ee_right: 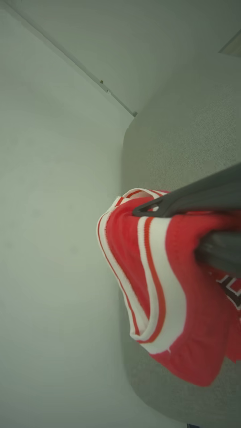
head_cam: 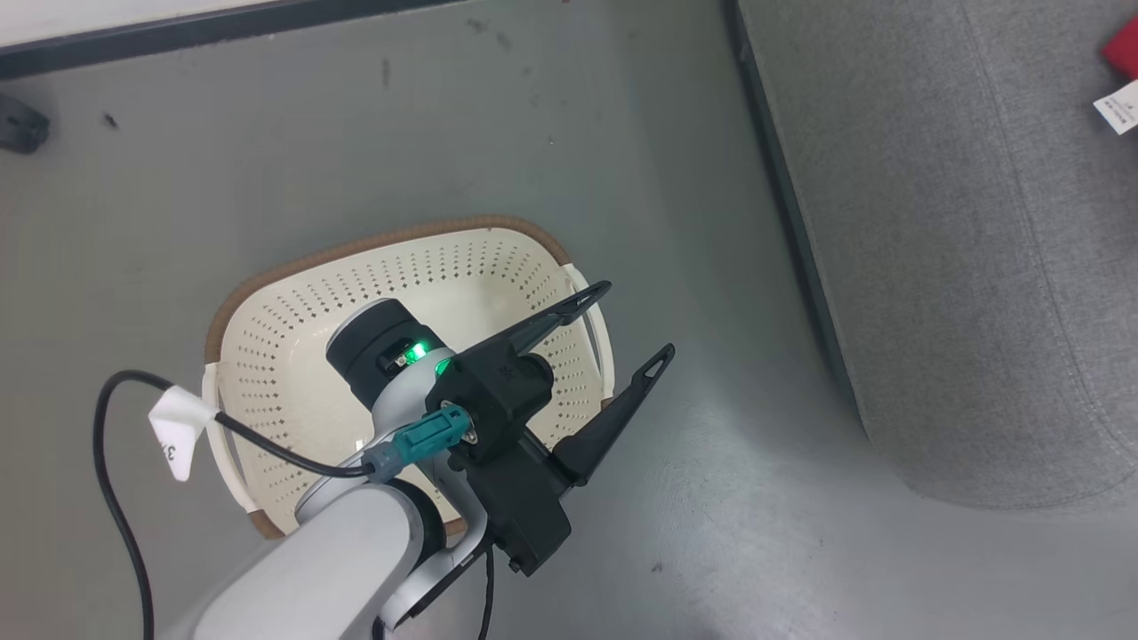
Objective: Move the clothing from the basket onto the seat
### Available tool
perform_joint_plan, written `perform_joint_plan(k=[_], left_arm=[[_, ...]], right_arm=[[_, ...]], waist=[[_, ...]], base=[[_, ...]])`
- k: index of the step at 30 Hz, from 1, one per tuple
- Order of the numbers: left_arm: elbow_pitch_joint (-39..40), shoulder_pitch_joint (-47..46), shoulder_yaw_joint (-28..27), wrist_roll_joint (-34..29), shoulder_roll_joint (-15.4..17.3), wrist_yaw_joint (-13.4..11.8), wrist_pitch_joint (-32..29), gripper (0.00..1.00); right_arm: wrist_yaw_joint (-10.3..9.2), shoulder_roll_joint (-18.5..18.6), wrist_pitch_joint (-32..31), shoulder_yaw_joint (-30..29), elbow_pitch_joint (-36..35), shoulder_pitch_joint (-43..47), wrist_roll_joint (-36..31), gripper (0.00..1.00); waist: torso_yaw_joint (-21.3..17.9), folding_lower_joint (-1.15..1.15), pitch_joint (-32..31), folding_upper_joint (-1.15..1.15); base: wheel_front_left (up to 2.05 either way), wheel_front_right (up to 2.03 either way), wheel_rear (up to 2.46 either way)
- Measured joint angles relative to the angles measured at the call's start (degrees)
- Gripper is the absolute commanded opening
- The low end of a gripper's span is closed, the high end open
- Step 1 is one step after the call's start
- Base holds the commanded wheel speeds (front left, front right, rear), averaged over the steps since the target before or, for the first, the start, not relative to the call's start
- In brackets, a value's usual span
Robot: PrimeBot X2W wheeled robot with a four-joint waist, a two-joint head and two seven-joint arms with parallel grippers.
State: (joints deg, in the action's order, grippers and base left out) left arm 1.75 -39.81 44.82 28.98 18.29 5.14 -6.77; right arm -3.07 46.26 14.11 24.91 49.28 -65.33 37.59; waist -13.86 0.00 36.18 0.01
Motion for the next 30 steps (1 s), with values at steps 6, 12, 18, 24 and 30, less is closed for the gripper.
perform_joint_plan(k=[6, 12, 18, 24, 30], left_arm=[[-0.8, -0.3, -0.6, 0.0, 0.0, 0.0, 0.4, 1.00], [-1.3, -1.3, -1.2, 0.0, 0.0, 0.0, 0.9, 1.00], [-2.7, -1.3, -1.3, 0.1, 0.0, 0.4, 1.9, 1.00], [-4.0, -1.2, -1.4, 0.2, -0.2, 0.5, 3.0, 1.00], [-5.7, -1.0, -2.0, 0.7, 0.0, 0.5, 4.5, 1.00]], right_arm=[[1.14, -2.8, -3.7, 4.4, 3.5, 0.5, -2.5, 0.00], [2.56, -3.6, -8.9, 6.2, 7.7, 0.3, -3.4, 0.00], [4.02, -3.5, -13.3, 7.1, 11.4, -1.4, -3.5, 0.00], [6.27, -3.9, -15.9, 8.7, 13.3, -2.7, -4.5, 1.00], [7.70, -4.7, -16.6, 11.1, 14.2, -2.7, -6.2, 1.00]], waist=[[0.7, 0.00, 0.8, 0.00], [1.1, 0.00, 1.0, 0.00], [1.2, 0.00, 0.5, 0.00], [1.0, 0.00, -0.8, 0.00], [0.6, 0.00, -3.0, 0.00]], base=[[0.00, 0.00, 0.00], [0.00, 0.00, 0.00], [0.00, 0.00, 0.00], [0.00, 0.00, 0.00], [0.00, 0.00, 0.00]])
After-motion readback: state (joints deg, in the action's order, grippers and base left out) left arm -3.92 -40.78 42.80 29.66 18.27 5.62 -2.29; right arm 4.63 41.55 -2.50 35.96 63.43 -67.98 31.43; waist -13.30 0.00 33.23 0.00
